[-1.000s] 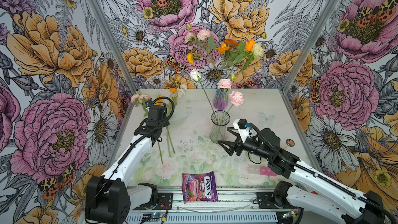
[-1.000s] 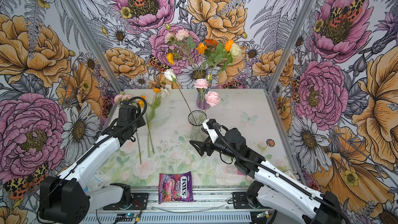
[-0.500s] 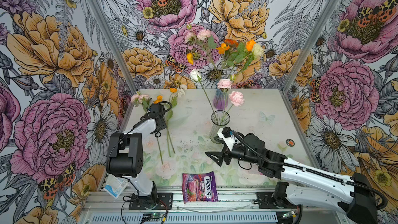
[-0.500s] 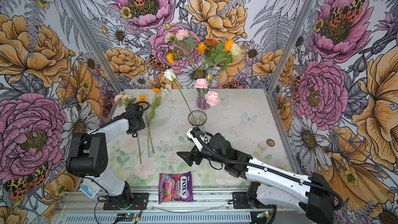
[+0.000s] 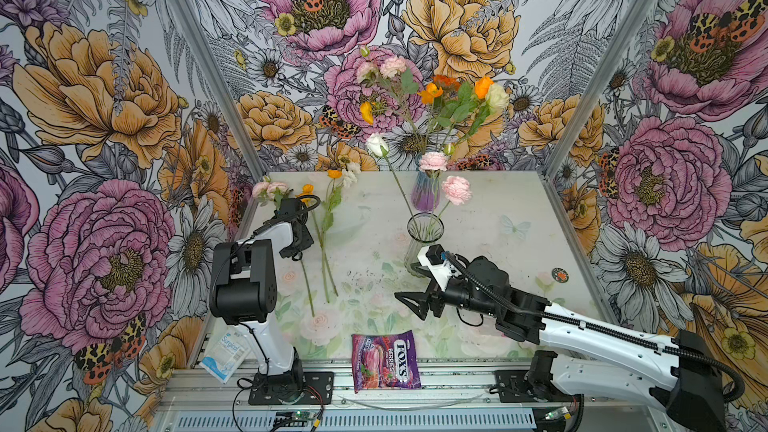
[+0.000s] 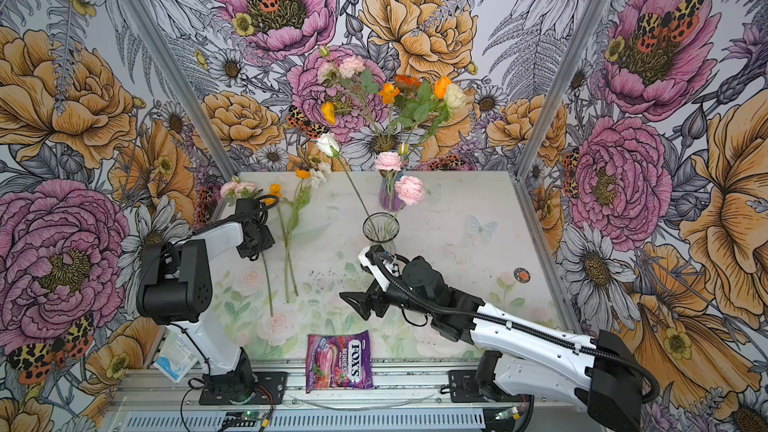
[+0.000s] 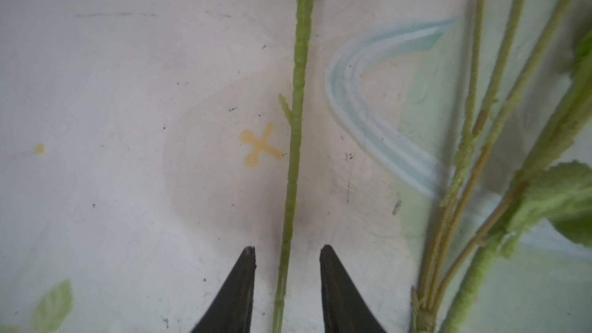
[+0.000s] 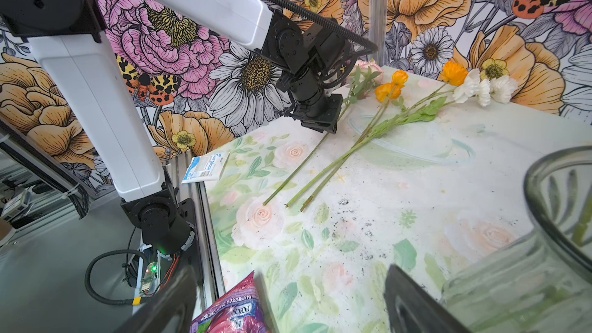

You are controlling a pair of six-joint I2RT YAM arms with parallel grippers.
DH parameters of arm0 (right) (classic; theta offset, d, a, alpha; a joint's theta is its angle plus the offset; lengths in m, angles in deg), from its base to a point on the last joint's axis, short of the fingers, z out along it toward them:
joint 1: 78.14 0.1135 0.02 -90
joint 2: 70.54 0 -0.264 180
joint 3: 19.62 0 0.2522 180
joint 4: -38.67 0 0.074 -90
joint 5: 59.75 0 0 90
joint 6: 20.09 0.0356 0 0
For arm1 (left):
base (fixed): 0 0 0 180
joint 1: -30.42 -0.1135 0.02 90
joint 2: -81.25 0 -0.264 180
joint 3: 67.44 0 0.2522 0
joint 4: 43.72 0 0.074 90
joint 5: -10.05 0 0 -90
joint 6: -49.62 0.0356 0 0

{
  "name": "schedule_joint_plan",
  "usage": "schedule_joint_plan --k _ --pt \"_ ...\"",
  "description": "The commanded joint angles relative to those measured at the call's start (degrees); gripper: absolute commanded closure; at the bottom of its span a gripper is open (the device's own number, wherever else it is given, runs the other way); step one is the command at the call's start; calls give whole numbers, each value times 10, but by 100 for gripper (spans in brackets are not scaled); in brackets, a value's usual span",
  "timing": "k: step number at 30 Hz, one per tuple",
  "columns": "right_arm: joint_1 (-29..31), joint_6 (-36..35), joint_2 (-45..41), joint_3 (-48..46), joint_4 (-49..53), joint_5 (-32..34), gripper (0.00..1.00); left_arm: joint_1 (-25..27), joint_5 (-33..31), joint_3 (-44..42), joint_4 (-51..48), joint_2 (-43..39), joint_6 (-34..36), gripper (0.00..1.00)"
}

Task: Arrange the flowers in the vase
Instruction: 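Lower the left gripper and close it on the pink peony stems, then lift the pink peony stems upright toward the clear vase with the left gripper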

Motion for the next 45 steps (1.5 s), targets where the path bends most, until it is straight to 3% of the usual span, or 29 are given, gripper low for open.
schedule_joint_plan --k 1,15,18,24,30,35,38,45 --pt "2 0 1 1 -24 -9 8 -4 25 16 1 2 9 65" --pt "2 1 1 -6 -30 -12 7 -14 20 44 -30 48 2 74" --pt "2 1 0 -7 -30 -11 7 -15 21 45 -33 52 3 80" --pt "2 3 2 -6 -32 -15 7 -14 22 39 -32 42 7 100" --pt "2 8 -1 -9 -31 -16 7 6 5 25 -32 -20 12 100" --pt "-4 -28 -31 -15 8 10 6 77 -72 4 -46 -145 31 100" --pt "-26 -50 -66 -22 37 26 4 150 -123 2 -57 -239 36 100" --pt "-152 -37 -140 -26 103 -35 3 350 -266 29 -39 -396 33 100"
